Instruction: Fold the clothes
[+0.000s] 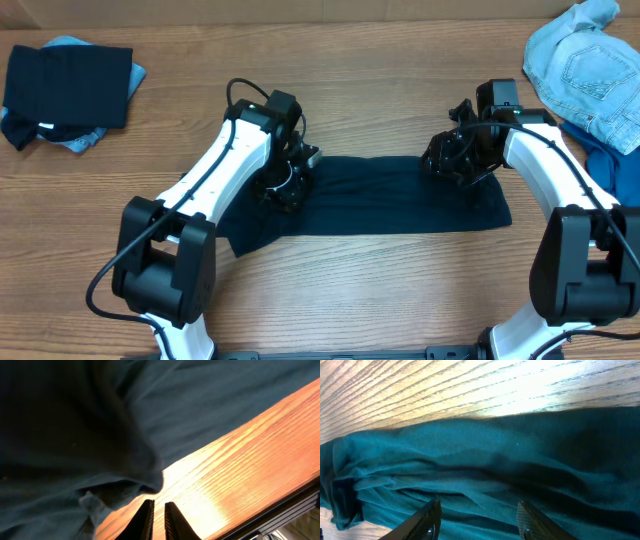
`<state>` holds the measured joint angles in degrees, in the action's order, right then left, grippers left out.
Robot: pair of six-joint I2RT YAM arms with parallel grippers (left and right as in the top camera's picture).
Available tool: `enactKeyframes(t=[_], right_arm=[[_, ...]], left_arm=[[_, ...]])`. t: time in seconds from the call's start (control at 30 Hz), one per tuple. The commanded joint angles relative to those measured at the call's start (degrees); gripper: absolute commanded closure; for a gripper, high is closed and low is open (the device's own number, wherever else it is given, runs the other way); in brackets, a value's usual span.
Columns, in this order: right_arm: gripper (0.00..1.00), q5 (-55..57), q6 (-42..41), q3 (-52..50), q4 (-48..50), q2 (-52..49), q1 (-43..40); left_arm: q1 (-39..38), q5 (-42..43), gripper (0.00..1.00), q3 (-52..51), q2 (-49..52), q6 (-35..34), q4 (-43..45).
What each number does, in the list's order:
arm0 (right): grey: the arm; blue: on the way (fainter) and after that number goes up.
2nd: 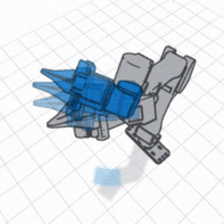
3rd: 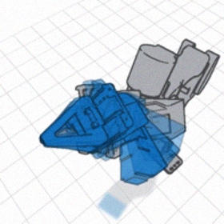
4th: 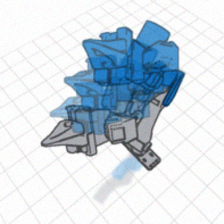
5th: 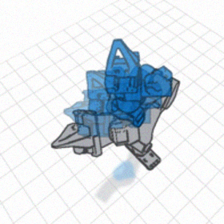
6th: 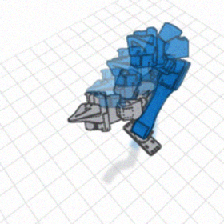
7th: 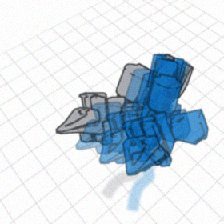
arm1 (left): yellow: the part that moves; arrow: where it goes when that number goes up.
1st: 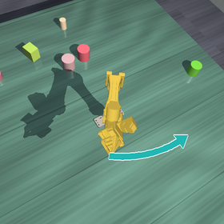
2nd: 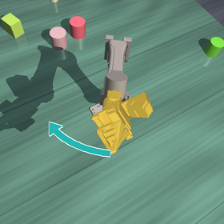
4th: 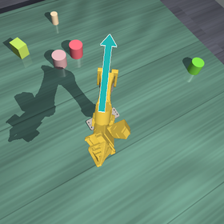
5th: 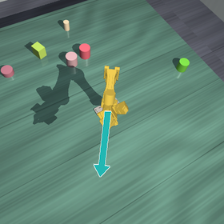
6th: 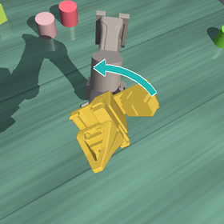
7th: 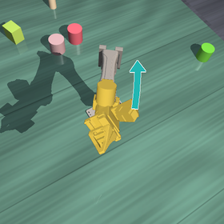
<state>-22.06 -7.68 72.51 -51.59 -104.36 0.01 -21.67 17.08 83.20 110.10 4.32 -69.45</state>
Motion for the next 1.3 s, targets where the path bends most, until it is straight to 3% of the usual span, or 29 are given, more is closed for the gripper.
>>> enactKeyframes(t=[0.0,0.27,0.37,0.57,0.9,1.13,1.27], right_arm=[[0.47,0.13,0.07,0.17,0.07,0.72,0.11],[0.47,0.13,0.04,0.17,0.09,0.72,0.11],[0.46,0.13,0.28,0.17,-0.31,0.72,0.09],[0.43,0.13,0.26,0.17,-0.83,0.72,0.09],[0.42,0.13,0.26,0.17,-0.76,0.72,0.09],[0.42,0.11,0.22,0.17,-1.27,0.72,0.09],[0.42,0.11,0.2,0.17,-2.38,0.72,0.09]], left_arm=[[1.97,-3.37,0.89,0.02,-0.83,-1.92,-0.87],[6.36,-7.15,0.78,0.02,-0.83,-2.16,-2.54],[8.11,-14.69,0.82,0.02,-0.83,-8.94,-2.95],[16.28,-12.59,0.77,0.02,-0.83,-17.92,-1.29],[27.78,-10.8,0.57,-0.02,-0.83,-17.99,0.74],[29.9,-10.32,0.53,-1.86,-0.83,-14.82,1.31],[29.9,-11.45,0.52,-5.31,-0.83,-14.34,6.47]])
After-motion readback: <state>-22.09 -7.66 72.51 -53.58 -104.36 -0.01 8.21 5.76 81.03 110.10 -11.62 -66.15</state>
